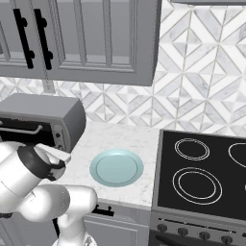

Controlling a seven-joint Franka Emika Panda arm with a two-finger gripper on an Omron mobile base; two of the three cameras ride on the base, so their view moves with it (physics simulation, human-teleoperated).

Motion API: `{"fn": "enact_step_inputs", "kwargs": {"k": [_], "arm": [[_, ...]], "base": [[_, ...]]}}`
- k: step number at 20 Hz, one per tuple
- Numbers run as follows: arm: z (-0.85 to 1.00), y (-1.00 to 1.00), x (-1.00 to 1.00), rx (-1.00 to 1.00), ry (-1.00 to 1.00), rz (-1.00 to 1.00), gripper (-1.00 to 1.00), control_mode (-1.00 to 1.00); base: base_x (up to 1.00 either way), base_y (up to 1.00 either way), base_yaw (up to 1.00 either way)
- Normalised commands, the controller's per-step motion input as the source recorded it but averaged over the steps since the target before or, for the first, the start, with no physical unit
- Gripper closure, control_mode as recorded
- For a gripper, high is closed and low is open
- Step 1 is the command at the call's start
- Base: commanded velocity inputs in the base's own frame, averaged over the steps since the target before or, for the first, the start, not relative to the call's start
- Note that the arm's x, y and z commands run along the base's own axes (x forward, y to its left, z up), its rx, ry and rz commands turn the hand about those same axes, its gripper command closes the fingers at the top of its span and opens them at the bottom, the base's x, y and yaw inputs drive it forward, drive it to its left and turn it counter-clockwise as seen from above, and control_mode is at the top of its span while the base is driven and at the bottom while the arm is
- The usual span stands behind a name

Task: Pick up the kebab skewer and baguette bread, and place them inside the toaster oven. Close the toaster oven door and start by setting the timer.

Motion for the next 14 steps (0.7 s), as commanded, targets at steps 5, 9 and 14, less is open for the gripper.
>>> {"fn": "enact_step_inputs", "kwargs": {"k": [5,9,14], "arm": [[0.0,0.0,0.05,0.22,-0.02,0.0,1.0,-1.0],[0.0,0.0,0.1,0.23,0.0,0.0,1.0,-1.0],[0.0,0.0,0.13,0.23,0.0,0.0,1.0,-1.0]], "base": [[0.0,0.0,0.0],[0.0,0.0,0.0],[0.0,0.0,0.0]]}}
